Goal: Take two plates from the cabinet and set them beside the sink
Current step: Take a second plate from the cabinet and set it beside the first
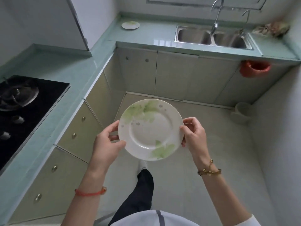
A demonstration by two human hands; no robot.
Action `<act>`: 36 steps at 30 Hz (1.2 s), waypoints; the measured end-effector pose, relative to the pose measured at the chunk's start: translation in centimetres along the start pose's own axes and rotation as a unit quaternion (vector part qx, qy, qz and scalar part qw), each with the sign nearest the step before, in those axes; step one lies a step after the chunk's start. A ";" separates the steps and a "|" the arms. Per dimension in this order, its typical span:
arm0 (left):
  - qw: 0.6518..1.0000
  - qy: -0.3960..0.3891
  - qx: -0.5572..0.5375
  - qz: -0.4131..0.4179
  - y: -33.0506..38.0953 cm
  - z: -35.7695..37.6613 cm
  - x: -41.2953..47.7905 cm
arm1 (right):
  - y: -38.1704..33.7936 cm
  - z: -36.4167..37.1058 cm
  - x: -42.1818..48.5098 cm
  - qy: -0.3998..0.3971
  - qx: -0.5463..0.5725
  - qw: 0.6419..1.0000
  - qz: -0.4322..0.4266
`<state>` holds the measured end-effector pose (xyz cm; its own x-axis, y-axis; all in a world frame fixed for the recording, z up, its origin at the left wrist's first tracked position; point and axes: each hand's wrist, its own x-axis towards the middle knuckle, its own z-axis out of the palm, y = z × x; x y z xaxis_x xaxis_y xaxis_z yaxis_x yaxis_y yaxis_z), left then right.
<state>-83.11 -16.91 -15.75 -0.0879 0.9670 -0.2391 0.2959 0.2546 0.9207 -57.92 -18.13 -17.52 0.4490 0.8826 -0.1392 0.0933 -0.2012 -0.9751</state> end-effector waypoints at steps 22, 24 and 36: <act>0.997 -0.065 0.035 0.027 14.2 6.7 39.5 | -7.5 10.5 36.7 0.058 0.025 0.998 0.025; 0.997 -0.059 0.037 0.029 15.2 7.6 42.9 | -8.0 11.3 40.3 0.054 0.028 0.998 0.028; 0.999 -0.009 -0.004 0.031 22.7 14.5 64.7 | -12.6 15.3 66.7 -0.002 0.004 1.000 0.001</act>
<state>-68.25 51.60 -14.82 -0.0523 0.9809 -0.1872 0.2927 0.1943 0.9362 -42.74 49.77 -17.13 0.4455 0.8838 -0.1425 0.0842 -0.1999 -0.9762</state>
